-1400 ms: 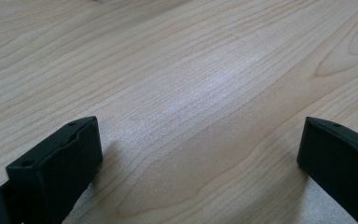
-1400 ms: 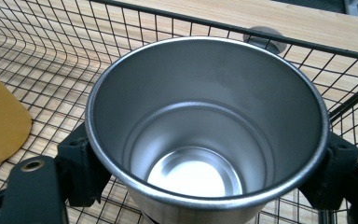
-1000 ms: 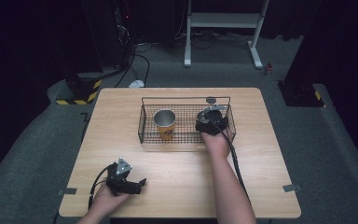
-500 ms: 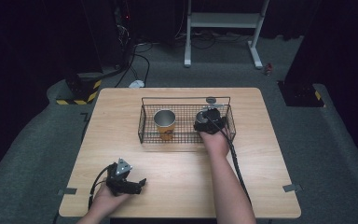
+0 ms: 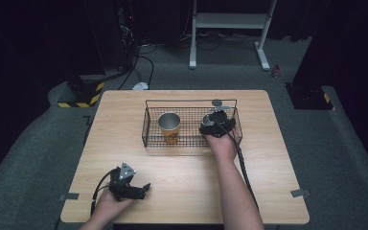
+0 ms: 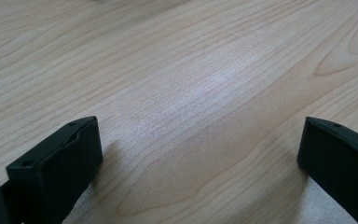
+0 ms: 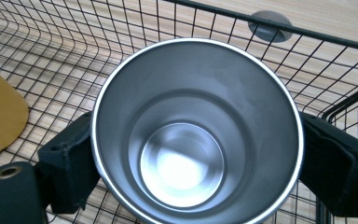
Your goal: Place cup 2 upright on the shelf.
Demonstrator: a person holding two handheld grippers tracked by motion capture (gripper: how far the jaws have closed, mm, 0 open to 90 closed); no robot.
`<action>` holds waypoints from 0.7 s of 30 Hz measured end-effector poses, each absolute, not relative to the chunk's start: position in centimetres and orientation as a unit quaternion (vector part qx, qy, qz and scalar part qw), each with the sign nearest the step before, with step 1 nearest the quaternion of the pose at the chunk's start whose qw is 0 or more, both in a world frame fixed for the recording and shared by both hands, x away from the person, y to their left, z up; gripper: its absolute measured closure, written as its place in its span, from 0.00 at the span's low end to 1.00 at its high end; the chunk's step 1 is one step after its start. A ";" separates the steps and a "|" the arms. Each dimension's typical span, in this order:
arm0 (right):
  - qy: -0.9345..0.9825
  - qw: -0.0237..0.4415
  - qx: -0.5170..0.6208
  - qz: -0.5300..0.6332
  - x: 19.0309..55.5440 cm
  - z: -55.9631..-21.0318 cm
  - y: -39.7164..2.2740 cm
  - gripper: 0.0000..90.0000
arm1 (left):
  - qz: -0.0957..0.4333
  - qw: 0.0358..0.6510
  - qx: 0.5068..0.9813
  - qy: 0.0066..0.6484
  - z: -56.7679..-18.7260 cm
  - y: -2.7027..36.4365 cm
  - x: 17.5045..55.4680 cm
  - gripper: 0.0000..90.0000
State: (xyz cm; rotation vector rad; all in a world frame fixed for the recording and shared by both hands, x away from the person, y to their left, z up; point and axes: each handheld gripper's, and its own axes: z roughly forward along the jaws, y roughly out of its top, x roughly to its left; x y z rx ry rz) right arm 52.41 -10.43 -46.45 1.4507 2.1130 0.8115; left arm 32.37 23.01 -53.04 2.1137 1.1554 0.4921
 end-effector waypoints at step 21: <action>0.757 0.253 0.505 0.328 50.7 -44.0 -11.0 0.10 | 0.189 0.335 0.809 0.444 -53.0 23.0 32.4 0.00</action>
